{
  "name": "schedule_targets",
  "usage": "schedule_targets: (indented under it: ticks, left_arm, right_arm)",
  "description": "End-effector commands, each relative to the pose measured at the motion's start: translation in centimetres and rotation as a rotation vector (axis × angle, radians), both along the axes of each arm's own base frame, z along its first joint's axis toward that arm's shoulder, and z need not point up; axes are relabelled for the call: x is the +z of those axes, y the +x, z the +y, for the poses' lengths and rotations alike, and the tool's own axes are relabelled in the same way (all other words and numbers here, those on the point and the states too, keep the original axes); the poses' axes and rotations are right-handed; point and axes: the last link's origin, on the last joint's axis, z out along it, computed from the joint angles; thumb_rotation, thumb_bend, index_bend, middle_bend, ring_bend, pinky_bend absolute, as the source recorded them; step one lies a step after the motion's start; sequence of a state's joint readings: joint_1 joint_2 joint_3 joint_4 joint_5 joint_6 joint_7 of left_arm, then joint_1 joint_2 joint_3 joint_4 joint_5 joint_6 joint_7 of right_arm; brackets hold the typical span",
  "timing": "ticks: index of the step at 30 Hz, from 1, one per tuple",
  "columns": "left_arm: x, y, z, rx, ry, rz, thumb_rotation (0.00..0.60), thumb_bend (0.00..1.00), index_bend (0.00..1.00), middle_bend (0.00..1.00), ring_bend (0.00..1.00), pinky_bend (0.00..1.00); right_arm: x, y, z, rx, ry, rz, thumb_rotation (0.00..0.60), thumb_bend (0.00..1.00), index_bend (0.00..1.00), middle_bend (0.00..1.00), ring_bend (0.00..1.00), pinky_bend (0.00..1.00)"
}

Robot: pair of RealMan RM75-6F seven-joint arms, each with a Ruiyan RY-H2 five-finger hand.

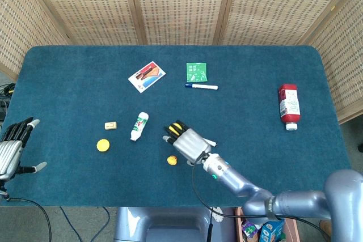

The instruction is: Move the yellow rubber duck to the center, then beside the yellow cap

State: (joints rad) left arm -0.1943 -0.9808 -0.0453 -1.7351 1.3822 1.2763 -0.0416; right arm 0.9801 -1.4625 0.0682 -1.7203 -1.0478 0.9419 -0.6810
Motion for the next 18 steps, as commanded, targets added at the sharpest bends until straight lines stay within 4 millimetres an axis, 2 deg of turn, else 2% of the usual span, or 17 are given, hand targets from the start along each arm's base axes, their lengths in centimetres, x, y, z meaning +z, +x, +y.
schedule_targets:
  ticks: [1, 6, 7, 9, 12, 14, 18]
  left_arm:
    - [0.1, 0.0, 0.0, -0.014, -0.003, -0.010, 0.600, 0.00, 0.00, 0.00, 0.00, 0.00]
    - [0.0, 0.5, 0.2, -0.071, -0.021, 0.011, 0.600, 0.00, 0.00, 0.00, 0.00, 0.00]
    - [-0.1, 0.9, 0.5, -0.104, -0.028, 0.033, 0.600, 0.00, 0.00, 0.00, 0.00, 0.00]
    - [-0.1, 1.4, 1.0, -0.153, -0.039, 0.063, 0.600, 0.00, 0.00, 0.00, 0.00, 0.00]
    - [-0.4, 3.2, 2.0, -0.275, -0.071, 0.133, 0.600, 0.00, 0.00, 0.00, 0.00, 0.00]
    - [-0.8, 4.5, 2.7, -0.358, -0.094, 0.179, 0.600, 0.00, 0.00, 0.00, 0.00, 0.00]
    - [-2.0, 6.9, 3.7, -0.472, -0.133, 0.220, 0.600, 0.00, 0.00, 0.00, 0.00, 0.00]
  right_arm:
    - [7.0, -5.8, 1.0, -0.047, -0.176, -0.017, 0.600, 0.05, 0.12, 0.00, 0.00, 0.00]
    - [12.7, -12.9, 2.2, -0.105, -0.333, -0.070, 0.600, 0.04, 0.11, 0.00, 0.00, 0.00]
    - [14.0, -14.9, 2.6, -0.135, -0.371, -0.100, 0.600, 0.04, 0.11, 0.00, 0.00, 0.00]
    - [15.4, -17.3, 3.3, -0.156, -0.408, -0.152, 0.600, 0.04, 0.09, 0.00, 0.00, 0.00]
    - [16.8, -21.1, 4.8, -0.214, -0.469, -0.247, 0.600, 0.03, 0.08, 0.00, 0.00, 0.00]
    - [16.9, -22.9, 5.9, -0.277, -0.487, -0.313, 0.600, 0.02, 0.05, 0.00, 0.00, 0.00]
    - [16.9, -24.0, 7.7, -0.344, -0.507, -0.396, 0.600, 0.01, 0.00, 0.00, 0.00, 0.00]
